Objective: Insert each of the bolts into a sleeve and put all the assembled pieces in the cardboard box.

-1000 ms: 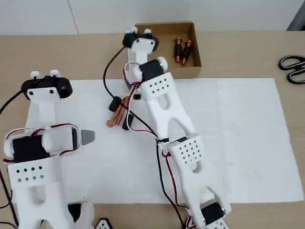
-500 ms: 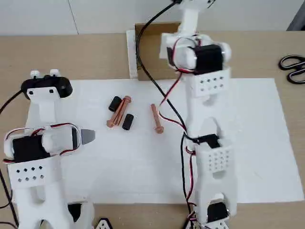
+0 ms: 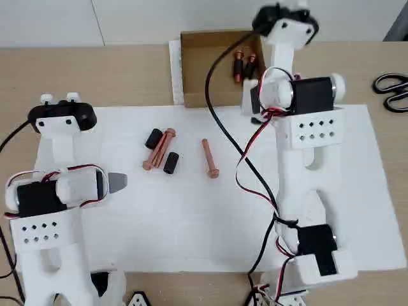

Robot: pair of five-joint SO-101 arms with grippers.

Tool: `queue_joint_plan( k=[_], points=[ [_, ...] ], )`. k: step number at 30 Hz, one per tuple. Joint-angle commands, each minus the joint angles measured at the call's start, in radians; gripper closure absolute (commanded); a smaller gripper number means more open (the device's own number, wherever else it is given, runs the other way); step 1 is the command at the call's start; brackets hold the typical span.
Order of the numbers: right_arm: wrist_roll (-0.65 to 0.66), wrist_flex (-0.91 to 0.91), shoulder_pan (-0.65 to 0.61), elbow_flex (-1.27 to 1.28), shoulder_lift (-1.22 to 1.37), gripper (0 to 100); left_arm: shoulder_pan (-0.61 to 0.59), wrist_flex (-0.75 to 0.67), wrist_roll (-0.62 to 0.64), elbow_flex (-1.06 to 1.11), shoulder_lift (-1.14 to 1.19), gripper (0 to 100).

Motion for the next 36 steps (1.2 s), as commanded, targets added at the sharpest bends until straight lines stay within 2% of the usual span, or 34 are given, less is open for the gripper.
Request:
queue_joint_plan(
  k=[1, 18, 26, 36],
  points=[
    [0.008, -0.018, 0.041, 0.083, -0.067, 99.3, 0.005, -0.025, 0.000, -0.002, -0.011, 71],
    [0.008, -0.084, 0.061, 0.351, -0.033, 99.3, 0.000, -0.031, 0.005, -0.001, -0.011, 71],
    [0.055, -0.220, 0.001, 0.496, -0.031, 99.4, 0.000, -0.031, 0.005, 0.007, -0.011, 71],
    [0.055, -0.444, -0.001, 0.715, -0.031, 99.1, 0.003, -0.044, 0.005, 0.033, -0.012, 71]
  ],
)
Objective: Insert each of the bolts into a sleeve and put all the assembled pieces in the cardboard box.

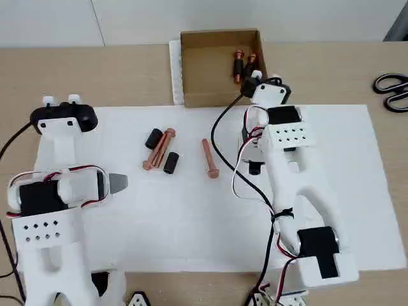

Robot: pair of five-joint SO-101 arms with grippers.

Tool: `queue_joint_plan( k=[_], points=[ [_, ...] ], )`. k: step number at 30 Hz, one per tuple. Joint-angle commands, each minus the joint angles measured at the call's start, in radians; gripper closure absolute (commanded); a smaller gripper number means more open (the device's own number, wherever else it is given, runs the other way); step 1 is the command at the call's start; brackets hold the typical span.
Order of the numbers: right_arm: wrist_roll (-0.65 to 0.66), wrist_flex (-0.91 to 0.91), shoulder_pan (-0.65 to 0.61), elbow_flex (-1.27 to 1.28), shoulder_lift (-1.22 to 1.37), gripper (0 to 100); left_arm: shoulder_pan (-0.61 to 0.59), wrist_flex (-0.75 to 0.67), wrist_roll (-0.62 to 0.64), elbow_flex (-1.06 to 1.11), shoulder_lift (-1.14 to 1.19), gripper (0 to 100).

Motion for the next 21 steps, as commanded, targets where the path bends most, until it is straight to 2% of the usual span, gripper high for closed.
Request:
queue_joint_plan(
  k=[1, 10, 17, 21],
  points=[
    [0.009, -0.079, -0.005, 0.034, -0.021, 99.1, 0.003, -0.020, 0.005, -0.002, -0.012, 71],
    [0.049, -0.239, -0.005, 0.138, -0.019, 98.8, 0.003, -0.020, 0.005, -0.002, -0.012, 71],
    [0.046, -0.312, -0.002, 0.209, -0.019, 83.1, 0.002, -0.020, 0.005, -0.002, -0.012, 71],
    [0.046, -0.314, -0.002, 0.209, -0.019, 82.7, 0.003, -0.020, 0.005, -0.002, -0.012, 71]
  ],
)
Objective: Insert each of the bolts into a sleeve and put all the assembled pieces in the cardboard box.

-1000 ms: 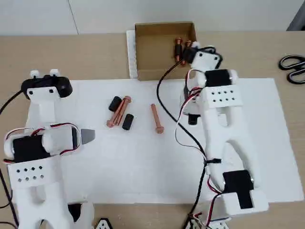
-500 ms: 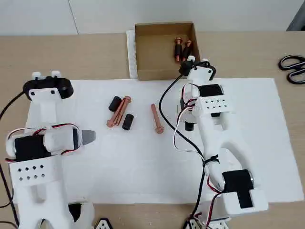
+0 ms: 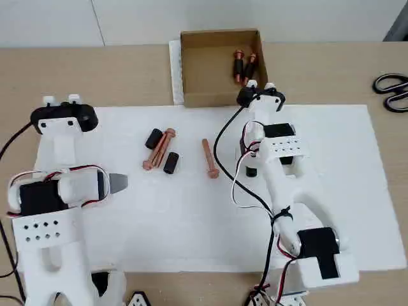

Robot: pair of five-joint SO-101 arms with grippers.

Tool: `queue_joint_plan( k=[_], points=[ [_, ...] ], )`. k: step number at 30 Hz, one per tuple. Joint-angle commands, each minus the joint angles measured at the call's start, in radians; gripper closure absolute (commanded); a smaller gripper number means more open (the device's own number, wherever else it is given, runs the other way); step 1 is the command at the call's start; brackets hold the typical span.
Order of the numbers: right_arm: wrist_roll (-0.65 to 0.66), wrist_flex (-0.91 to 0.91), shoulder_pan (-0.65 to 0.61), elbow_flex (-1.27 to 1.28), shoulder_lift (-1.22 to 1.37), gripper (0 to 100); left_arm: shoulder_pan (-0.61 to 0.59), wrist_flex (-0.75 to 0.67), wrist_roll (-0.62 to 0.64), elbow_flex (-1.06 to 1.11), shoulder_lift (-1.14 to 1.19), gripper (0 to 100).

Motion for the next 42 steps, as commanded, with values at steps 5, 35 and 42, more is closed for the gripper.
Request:
queue_joint_plan(
  k=[5, 35, 42],
  points=[
    [0.005, -0.010, -0.002, 0.000, -0.018, 82.7, 0.003, -0.018, 0.005, -0.002, -0.012, 71],
    [0.012, -0.090, -0.002, -0.005, 0.125, 94.1, 0.003, -0.018, 0.005, -0.002, -0.012, 71],
    [0.012, 0.013, -0.001, -0.043, 0.001, 99.8, 0.003, -0.018, 0.005, -0.002, -0.012, 71]
  ],
)
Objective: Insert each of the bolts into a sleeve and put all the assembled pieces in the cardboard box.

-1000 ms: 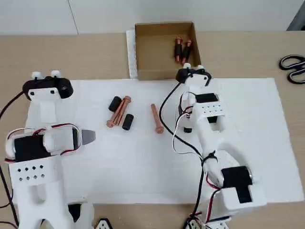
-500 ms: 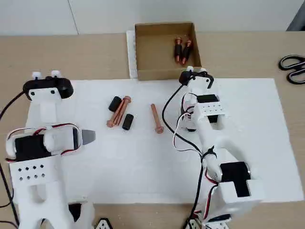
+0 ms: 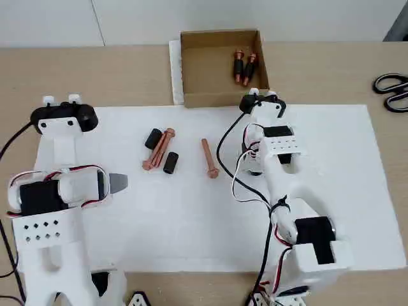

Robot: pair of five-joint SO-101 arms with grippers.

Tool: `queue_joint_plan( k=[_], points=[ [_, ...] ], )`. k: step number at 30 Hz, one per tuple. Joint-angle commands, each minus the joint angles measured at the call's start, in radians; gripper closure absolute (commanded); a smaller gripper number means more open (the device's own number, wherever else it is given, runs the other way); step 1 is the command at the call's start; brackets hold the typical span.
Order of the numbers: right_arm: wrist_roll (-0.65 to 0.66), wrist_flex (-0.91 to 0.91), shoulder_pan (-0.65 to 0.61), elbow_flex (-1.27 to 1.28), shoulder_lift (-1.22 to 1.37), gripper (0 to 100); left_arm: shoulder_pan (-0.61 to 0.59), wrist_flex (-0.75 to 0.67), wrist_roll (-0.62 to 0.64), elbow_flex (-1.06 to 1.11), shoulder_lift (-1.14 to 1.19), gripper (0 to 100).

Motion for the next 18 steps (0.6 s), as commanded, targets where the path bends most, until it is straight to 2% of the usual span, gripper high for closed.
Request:
queue_joint_plan(
  k=[1, 6, 13, 18],
  points=[
    [0.008, 0.058, -0.010, -0.052, -0.119, 99.1, 0.003, -0.018, 0.005, -0.002, -0.012, 71],
    [0.012, 0.101, 0.012, -0.051, -0.286, 99.5, 0.005, -0.018, 0.005, -0.002, -0.012, 71],
    [0.130, 0.188, 0.067, -0.051, -0.545, 99.5, 0.035, -0.018, 0.008, -0.008, 0.002, 71],
    [0.129, 0.226, 0.093, -0.051, -0.699, 99.5, 0.138, 0.011, 0.031, -0.137, 0.207, 71]
  ],
)
